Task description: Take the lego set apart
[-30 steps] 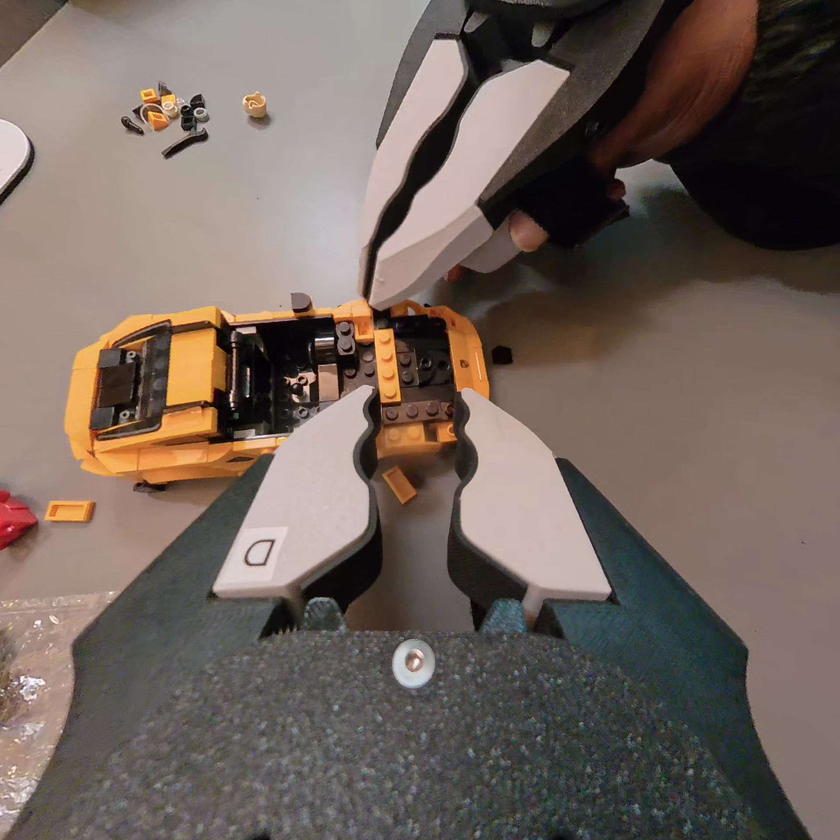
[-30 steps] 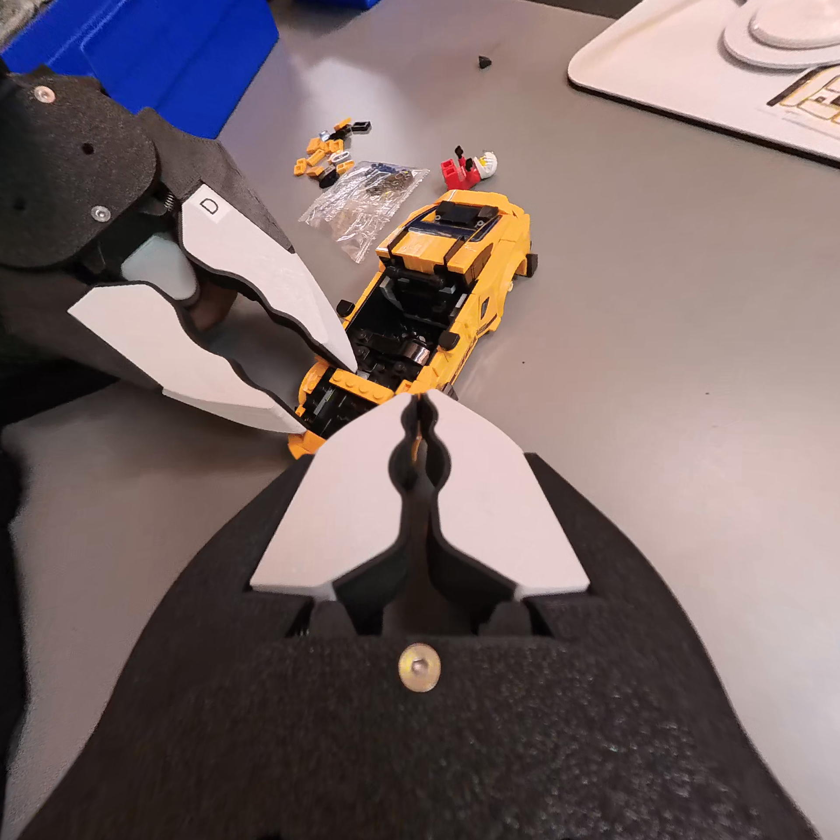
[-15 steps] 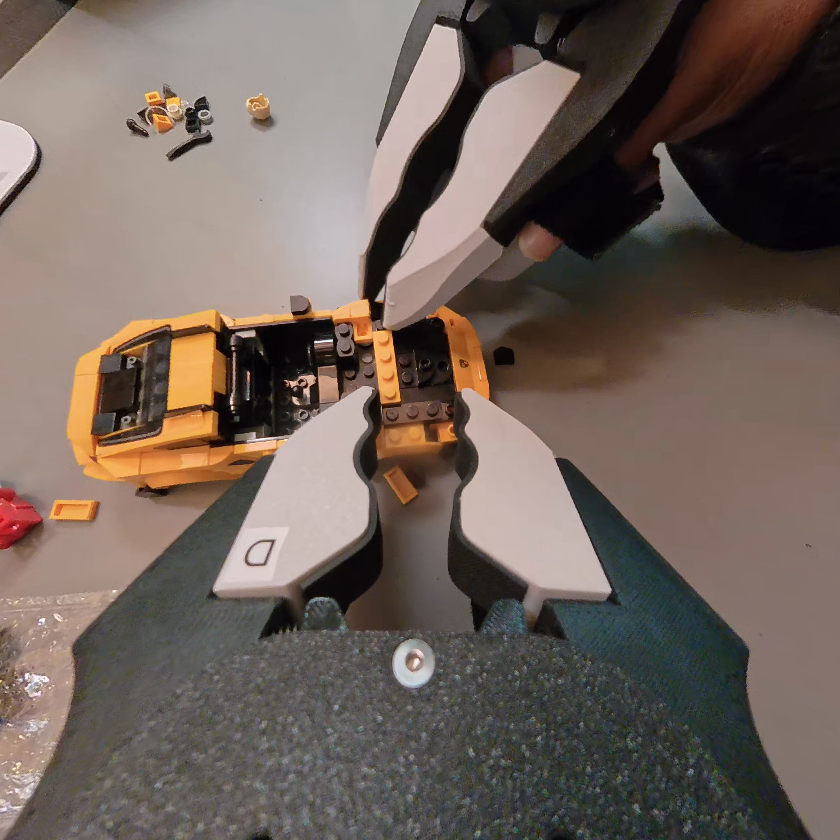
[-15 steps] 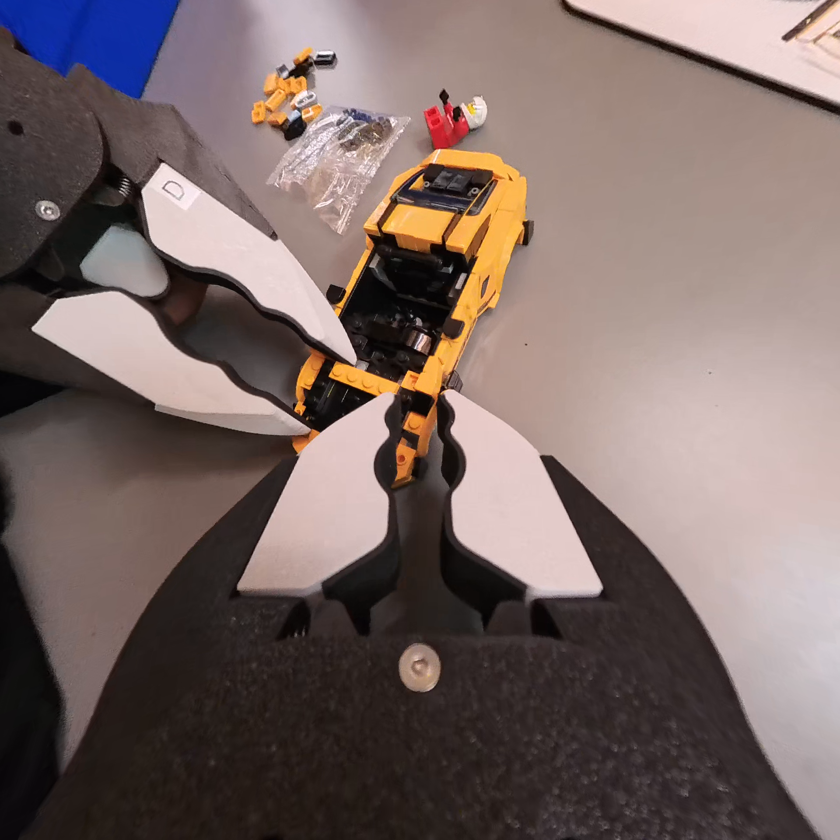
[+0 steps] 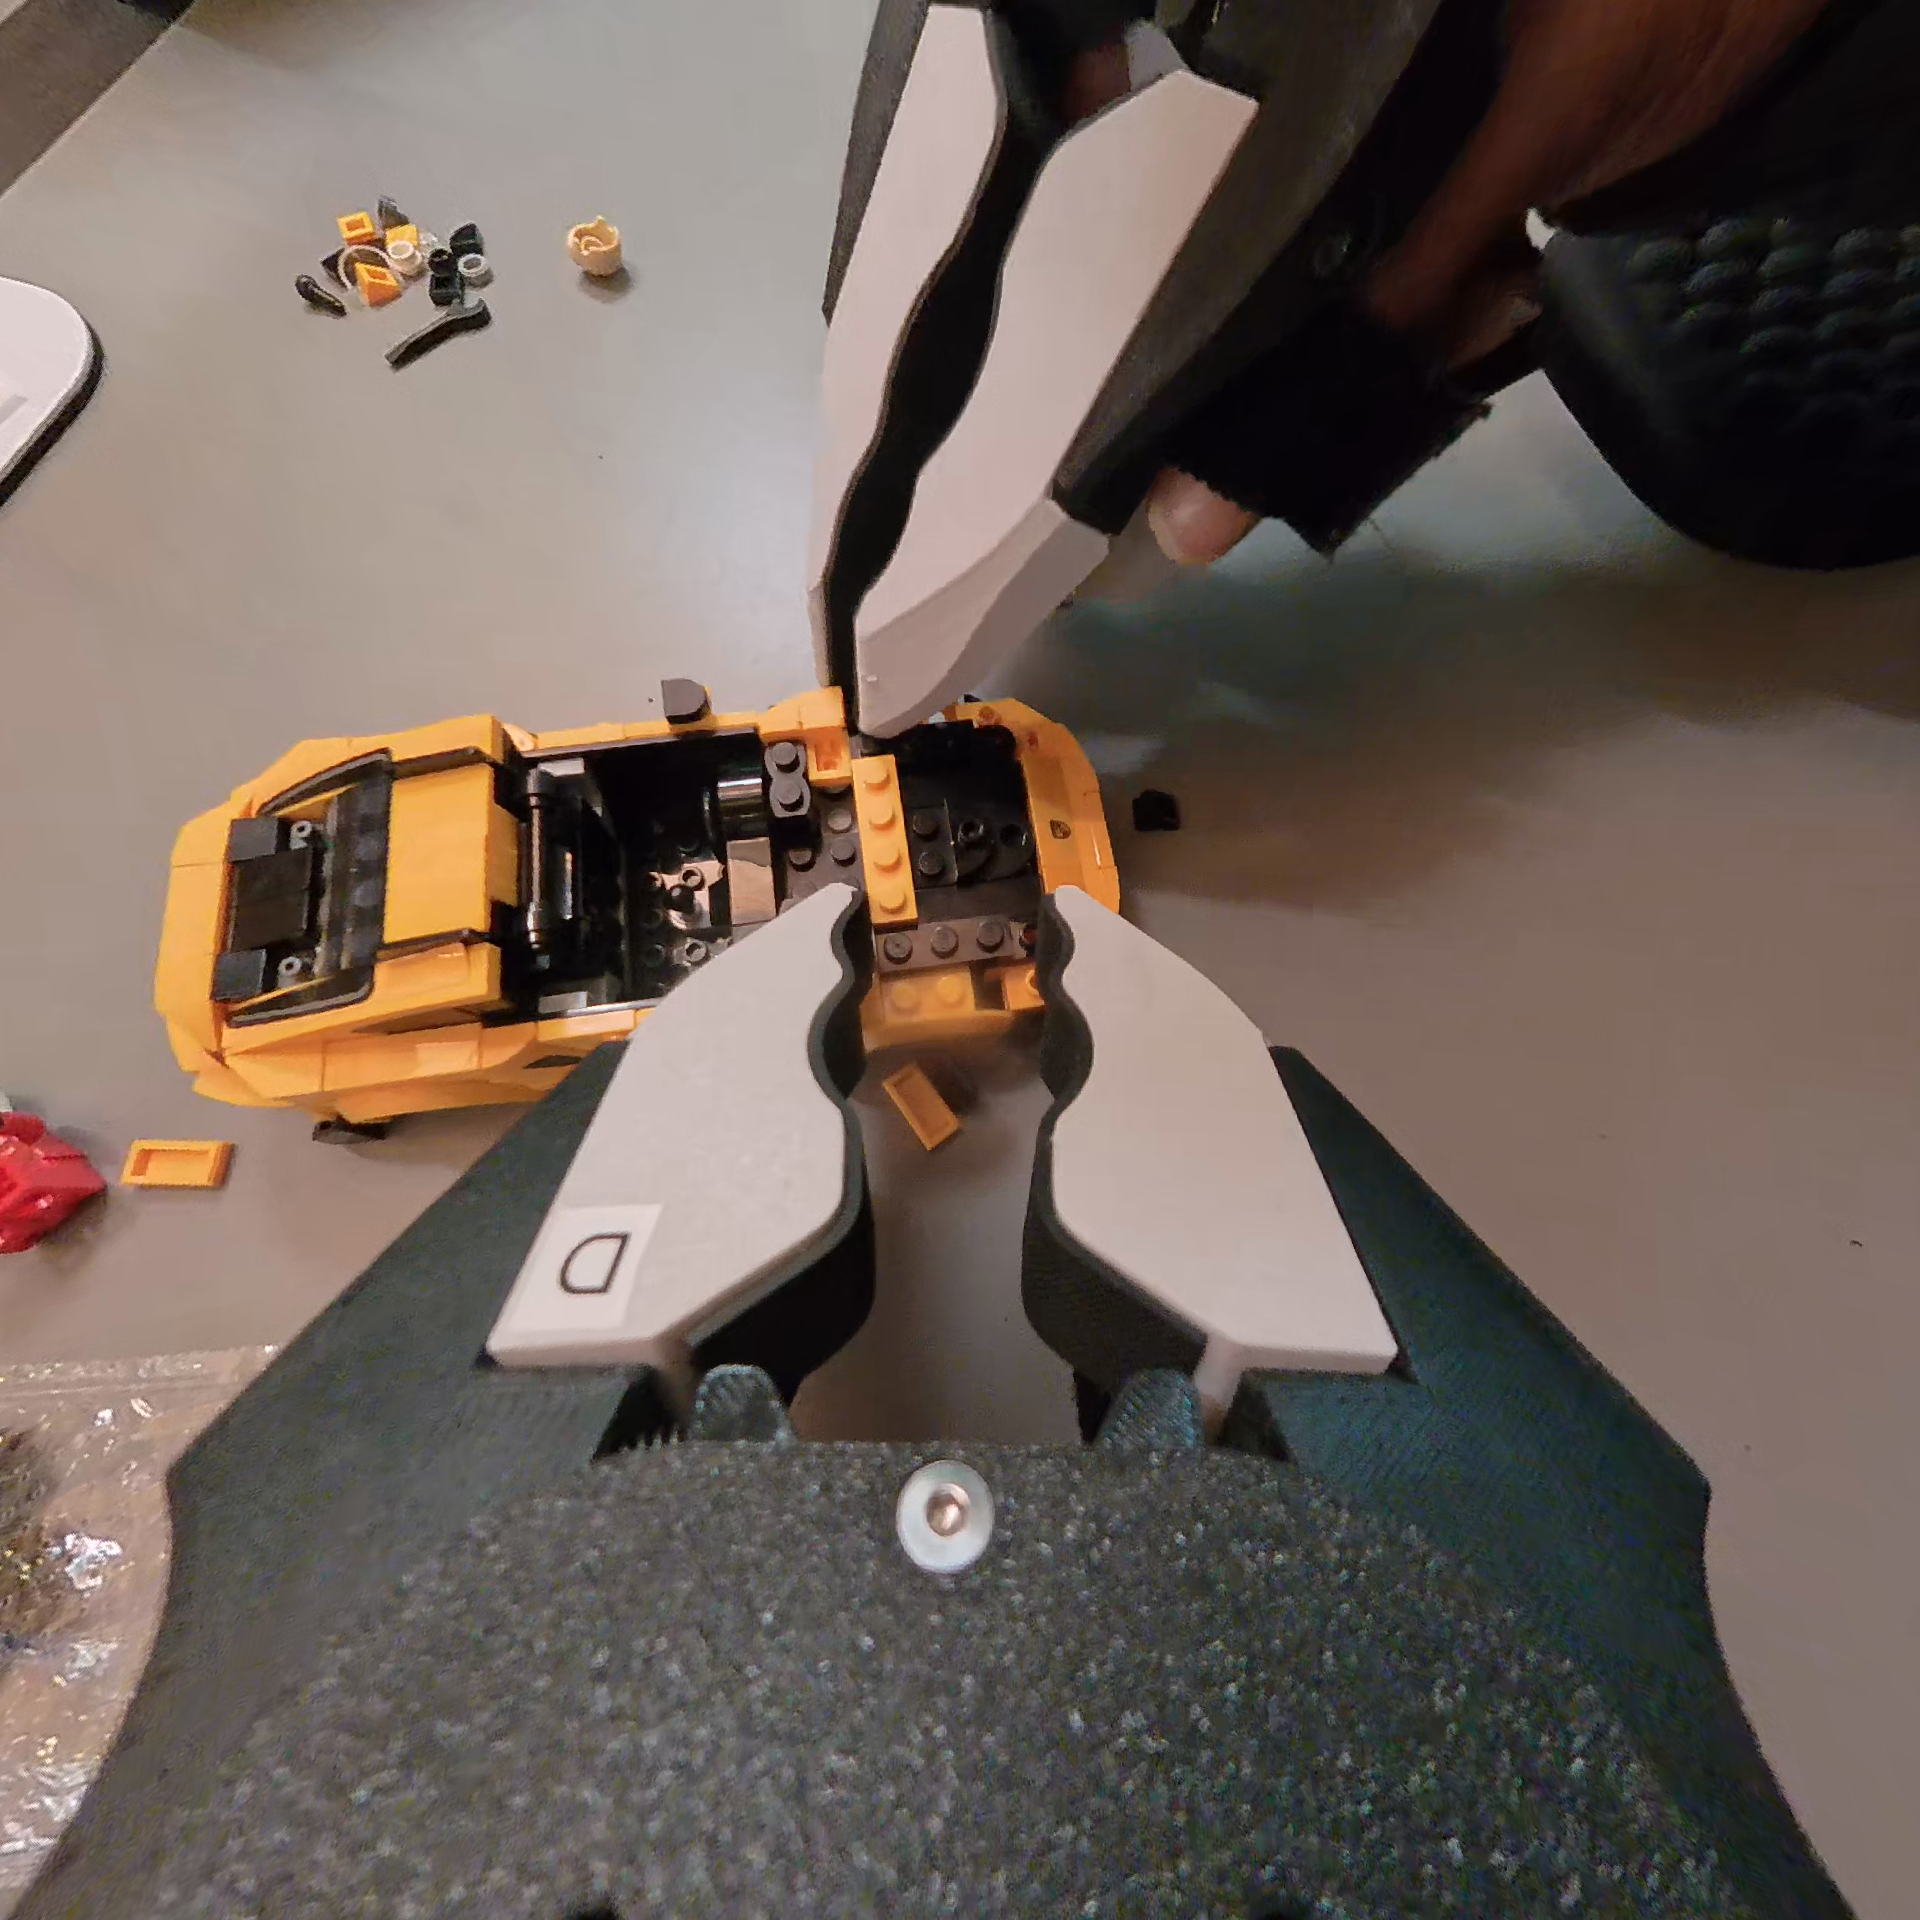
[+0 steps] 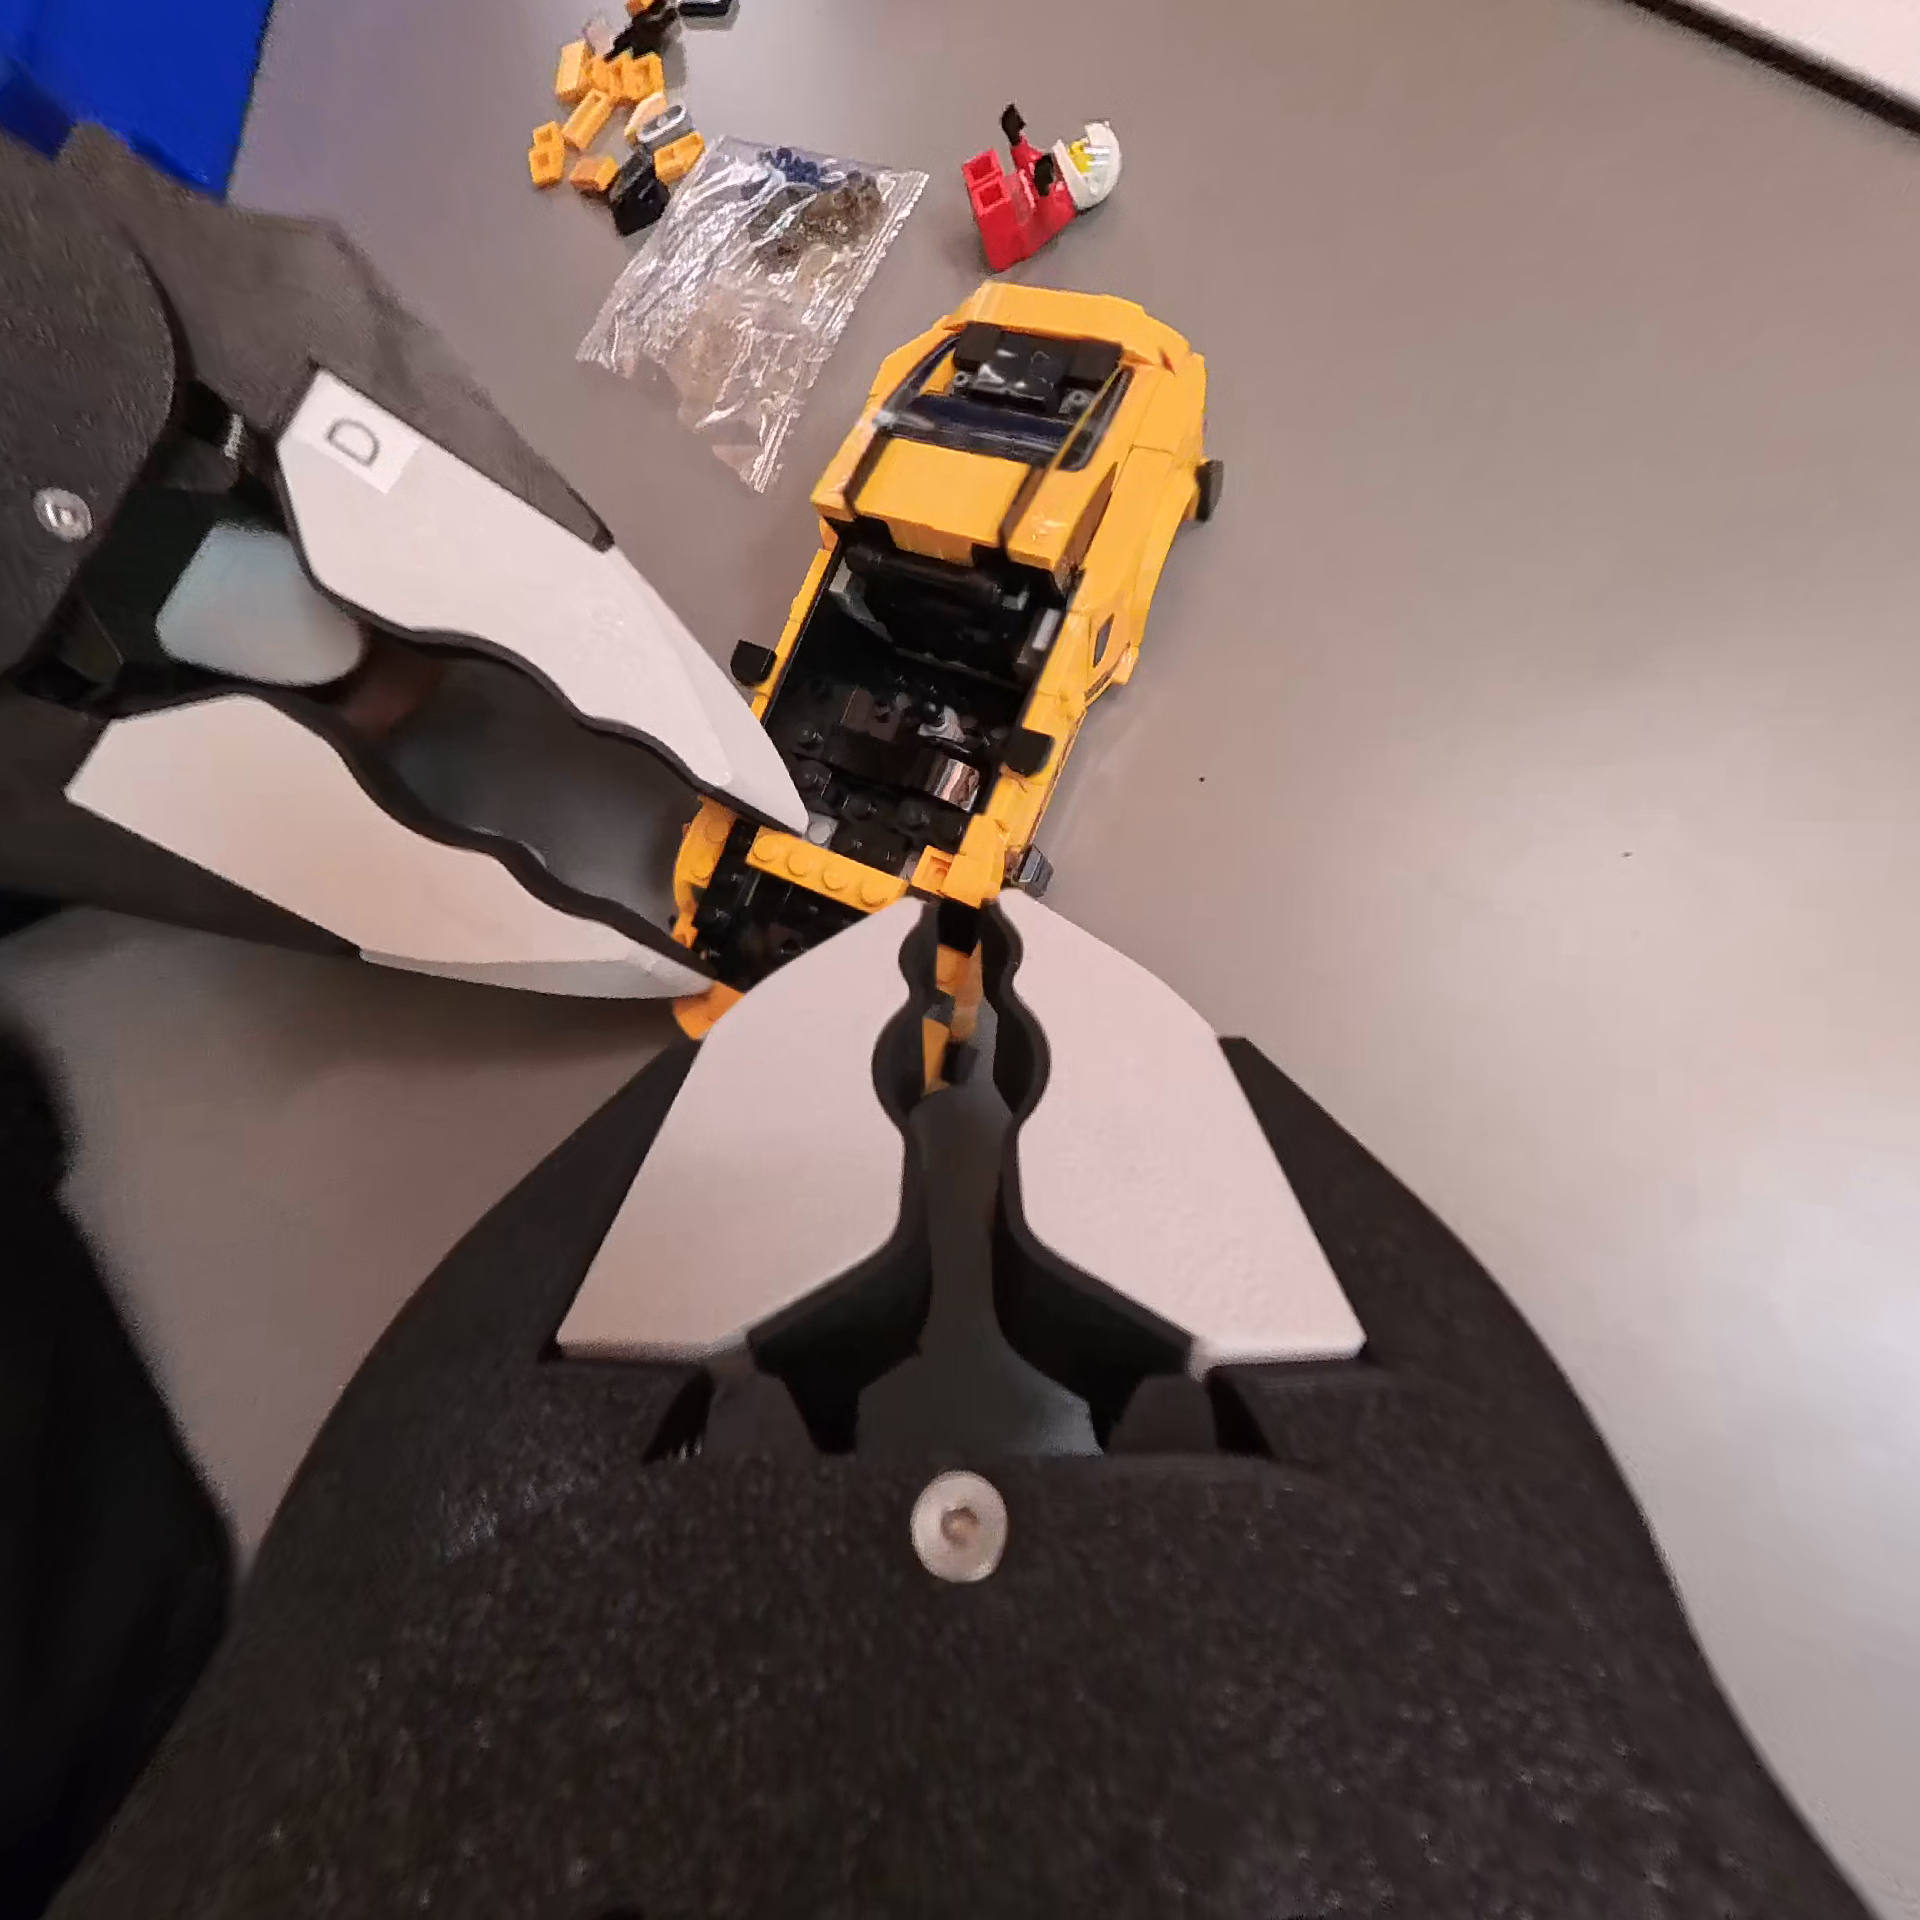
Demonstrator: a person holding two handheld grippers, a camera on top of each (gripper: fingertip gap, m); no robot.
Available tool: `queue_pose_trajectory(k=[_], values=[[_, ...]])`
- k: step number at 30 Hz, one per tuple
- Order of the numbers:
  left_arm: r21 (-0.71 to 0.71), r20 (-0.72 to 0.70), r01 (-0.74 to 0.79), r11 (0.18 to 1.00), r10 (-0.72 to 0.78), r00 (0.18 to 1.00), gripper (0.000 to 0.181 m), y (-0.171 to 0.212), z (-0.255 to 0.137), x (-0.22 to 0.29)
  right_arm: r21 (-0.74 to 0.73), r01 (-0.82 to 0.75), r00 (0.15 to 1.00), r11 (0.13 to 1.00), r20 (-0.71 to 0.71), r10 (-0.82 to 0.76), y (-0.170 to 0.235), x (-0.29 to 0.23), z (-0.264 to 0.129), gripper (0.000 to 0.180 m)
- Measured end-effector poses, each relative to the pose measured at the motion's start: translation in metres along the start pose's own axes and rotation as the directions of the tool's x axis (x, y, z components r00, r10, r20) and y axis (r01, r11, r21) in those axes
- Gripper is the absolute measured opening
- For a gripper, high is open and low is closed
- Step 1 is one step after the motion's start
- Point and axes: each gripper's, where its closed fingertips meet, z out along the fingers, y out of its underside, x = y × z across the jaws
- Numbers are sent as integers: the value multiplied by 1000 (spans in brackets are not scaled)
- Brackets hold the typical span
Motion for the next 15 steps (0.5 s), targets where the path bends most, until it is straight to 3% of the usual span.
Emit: queue_pose_trajectory(k=[8, 15], values=[[-15, 27, 27, 1000, -27, 999, 30, 0, 0, 0, 12, -189, 981, 982, -41, 189, -3, 1, 3, 13], [-13, 46, 39, 999, -38, 998, 24, -1, 0, -1, -24, -222, 971, 975, -102, 218, -1, 2, 4, 12]])
